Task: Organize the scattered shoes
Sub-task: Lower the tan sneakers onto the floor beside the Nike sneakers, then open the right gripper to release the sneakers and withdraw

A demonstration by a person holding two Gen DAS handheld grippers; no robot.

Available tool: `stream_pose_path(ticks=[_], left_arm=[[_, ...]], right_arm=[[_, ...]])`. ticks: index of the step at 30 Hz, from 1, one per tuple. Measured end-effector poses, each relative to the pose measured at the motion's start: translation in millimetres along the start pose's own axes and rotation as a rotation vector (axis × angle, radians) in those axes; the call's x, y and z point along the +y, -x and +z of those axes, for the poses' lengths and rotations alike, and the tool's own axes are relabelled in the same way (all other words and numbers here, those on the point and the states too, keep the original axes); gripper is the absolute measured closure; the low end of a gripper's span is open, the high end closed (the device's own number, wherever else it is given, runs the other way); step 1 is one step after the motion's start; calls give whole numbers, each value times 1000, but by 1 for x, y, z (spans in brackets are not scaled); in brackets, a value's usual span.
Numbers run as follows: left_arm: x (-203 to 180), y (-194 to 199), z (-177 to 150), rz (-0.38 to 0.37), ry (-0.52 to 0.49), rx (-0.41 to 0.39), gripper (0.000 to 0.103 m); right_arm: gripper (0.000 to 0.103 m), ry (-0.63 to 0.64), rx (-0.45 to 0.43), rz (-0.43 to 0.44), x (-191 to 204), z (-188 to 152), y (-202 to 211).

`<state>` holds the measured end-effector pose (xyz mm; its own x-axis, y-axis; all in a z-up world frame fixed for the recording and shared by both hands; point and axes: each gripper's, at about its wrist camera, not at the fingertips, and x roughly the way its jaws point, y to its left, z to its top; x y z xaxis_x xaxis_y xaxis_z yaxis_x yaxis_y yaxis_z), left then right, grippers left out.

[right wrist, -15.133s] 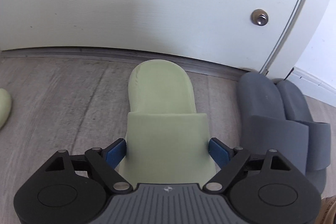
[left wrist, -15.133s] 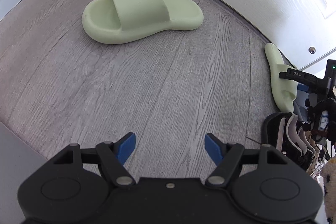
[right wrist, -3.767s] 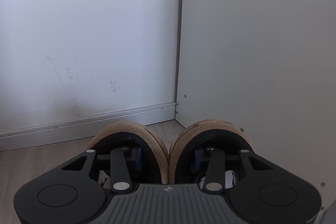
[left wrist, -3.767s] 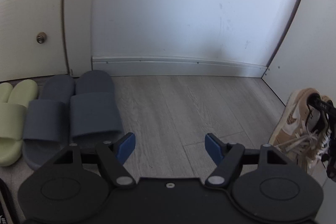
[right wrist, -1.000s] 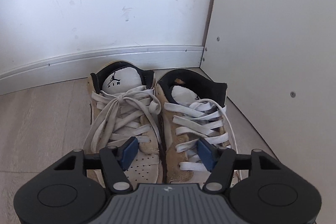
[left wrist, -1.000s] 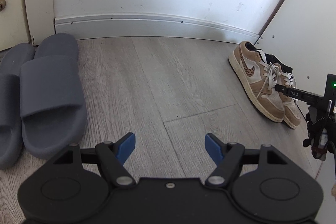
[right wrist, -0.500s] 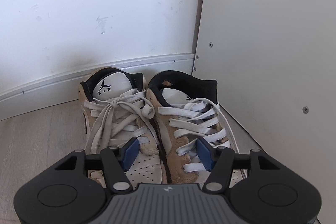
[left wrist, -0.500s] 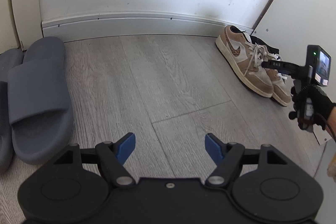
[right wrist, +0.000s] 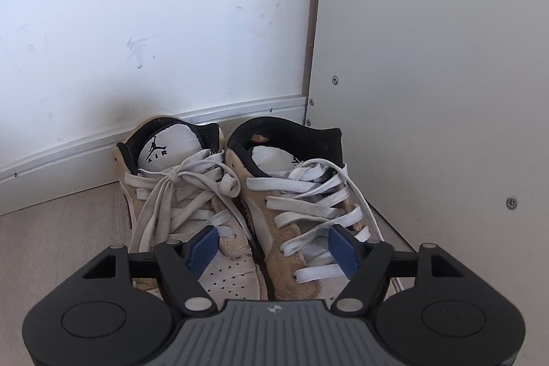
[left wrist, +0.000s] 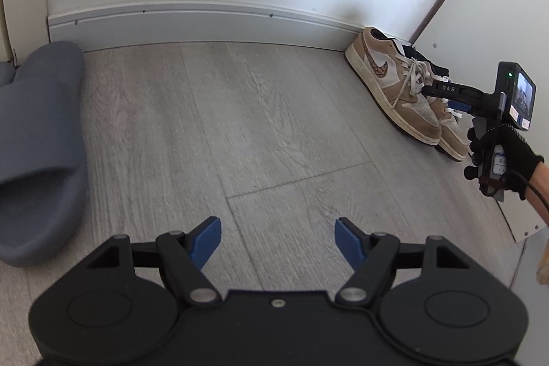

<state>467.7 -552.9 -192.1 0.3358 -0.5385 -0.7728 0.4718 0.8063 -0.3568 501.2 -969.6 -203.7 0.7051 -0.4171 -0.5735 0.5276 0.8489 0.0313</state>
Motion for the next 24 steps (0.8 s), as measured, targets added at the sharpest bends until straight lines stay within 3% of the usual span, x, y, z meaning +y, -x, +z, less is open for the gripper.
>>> stream_pose_path(ticks=[4,6,7,8,15,24], left_arm=[[-3,8,0,0,-17,-13,29],[-2,10,-1,-2,-20,-16,29],[-1,10,-1,-3,-16,-14,29],[0,10,-1,-5,-12,-11,29],[3,17,-1,-4,-12,-20,29],[17,18,3,13,31,-26,29]], right_arm=[[32,-61,-52,-81,-21,-18,39],[64,-78,-14,-110,-33,-31,51],[74,-88,3,-119,-39,-37,56],[95,-102,19,-120,-44,-41,58],[100,-289,103,-72,-67,-61,48],[101,-361,83,-55,-68,-65,40]])
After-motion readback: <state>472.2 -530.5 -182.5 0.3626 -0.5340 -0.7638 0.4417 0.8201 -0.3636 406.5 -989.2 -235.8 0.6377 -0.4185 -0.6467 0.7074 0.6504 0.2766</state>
